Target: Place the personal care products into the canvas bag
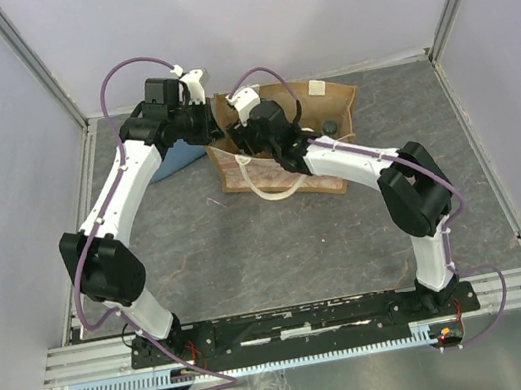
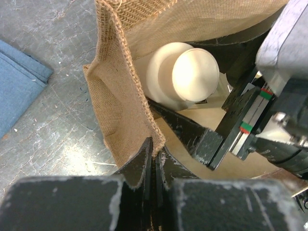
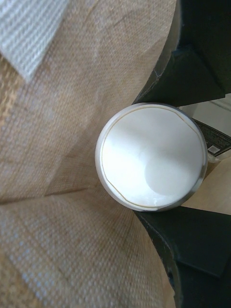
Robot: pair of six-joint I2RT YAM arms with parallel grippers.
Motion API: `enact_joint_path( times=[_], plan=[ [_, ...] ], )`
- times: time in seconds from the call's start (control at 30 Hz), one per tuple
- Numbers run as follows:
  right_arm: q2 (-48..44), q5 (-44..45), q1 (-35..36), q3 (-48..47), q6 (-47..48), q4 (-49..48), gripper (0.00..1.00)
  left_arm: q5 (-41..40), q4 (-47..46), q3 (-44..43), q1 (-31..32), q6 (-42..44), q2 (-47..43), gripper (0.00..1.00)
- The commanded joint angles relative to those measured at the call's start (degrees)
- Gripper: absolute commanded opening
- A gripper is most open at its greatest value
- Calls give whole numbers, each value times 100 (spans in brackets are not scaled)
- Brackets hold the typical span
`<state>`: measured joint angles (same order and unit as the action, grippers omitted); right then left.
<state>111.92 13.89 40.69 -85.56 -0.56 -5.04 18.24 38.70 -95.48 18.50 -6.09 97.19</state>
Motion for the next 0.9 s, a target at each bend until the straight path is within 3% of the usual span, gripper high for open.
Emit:
enact_joint_path(
  times=[0.0, 0.27, 0.87],
  plan=[
    [-352, 185, -289, 88, -320, 356, 0, 135, -99, -199, 15, 2, -275, 3],
    [-131, -593, -499, -468, -500, 1266, 0, 163, -99, -217, 13, -6, -233, 3],
    [-122, -809, -496, -312, -576, 1191, 0, 162, -99, -208, 13, -15, -225, 3]
  ],
)
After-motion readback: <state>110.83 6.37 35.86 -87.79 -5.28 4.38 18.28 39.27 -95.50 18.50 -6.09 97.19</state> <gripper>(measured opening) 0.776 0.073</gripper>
